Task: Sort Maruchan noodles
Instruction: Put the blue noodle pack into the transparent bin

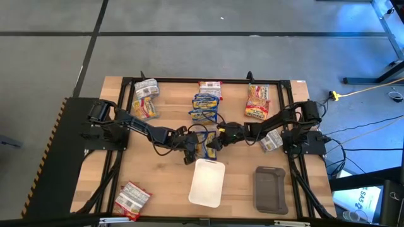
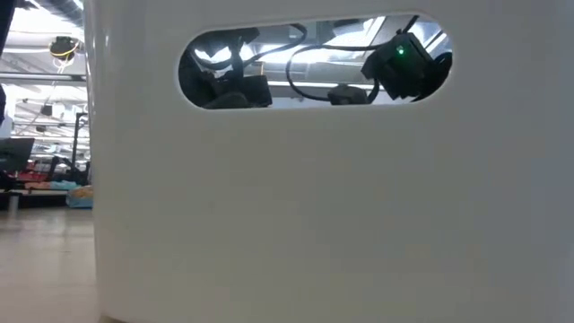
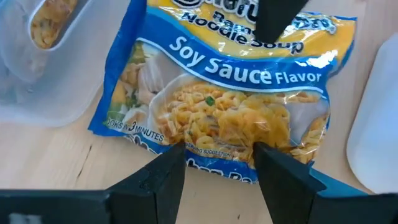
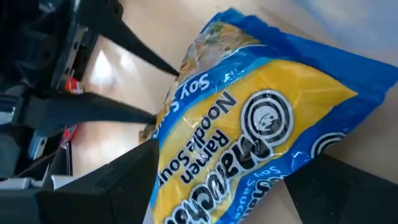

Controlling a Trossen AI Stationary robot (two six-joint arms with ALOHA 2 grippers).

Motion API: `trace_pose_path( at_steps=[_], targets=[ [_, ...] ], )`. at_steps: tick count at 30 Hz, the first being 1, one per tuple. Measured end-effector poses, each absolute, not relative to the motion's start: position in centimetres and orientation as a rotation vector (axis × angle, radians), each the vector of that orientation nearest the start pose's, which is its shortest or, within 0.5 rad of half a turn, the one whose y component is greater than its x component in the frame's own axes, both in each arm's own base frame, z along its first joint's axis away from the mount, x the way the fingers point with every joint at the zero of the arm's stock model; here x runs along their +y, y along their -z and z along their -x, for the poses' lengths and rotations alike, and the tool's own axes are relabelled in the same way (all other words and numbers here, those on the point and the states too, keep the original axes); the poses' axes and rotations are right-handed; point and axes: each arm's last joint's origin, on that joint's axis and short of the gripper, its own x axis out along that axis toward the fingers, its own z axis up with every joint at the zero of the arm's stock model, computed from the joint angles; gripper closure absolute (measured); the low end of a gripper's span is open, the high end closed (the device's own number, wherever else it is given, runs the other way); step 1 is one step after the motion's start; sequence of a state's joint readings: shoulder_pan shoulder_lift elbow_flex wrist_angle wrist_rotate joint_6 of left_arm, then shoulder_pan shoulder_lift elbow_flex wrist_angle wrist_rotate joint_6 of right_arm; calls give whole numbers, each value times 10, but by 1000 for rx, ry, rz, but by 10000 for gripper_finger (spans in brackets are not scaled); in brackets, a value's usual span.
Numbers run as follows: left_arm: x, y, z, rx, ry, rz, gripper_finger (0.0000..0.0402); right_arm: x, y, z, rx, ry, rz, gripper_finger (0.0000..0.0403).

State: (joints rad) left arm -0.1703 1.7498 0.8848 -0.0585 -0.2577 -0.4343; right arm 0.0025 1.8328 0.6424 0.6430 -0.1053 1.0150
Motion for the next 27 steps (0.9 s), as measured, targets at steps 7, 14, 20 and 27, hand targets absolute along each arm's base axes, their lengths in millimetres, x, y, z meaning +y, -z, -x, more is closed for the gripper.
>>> trace_pose_path(
  at_steps=[7,14,20,27],
  targets=[
    [-51,-140,-332,818,-224,227,217,1,-105,-321,467,237,-992,100],
    [-50,-133,-337,805,-211,230,218,3,-98,-329,527,164,-986,100],
    [-50,-132,-336,809,-212,232,218,5,-101,-331,503,82,-1003,100],
    [-49,-133,-337,801,-224,228,218,5,-101,-332,509,88,-976,149]
  ],
)
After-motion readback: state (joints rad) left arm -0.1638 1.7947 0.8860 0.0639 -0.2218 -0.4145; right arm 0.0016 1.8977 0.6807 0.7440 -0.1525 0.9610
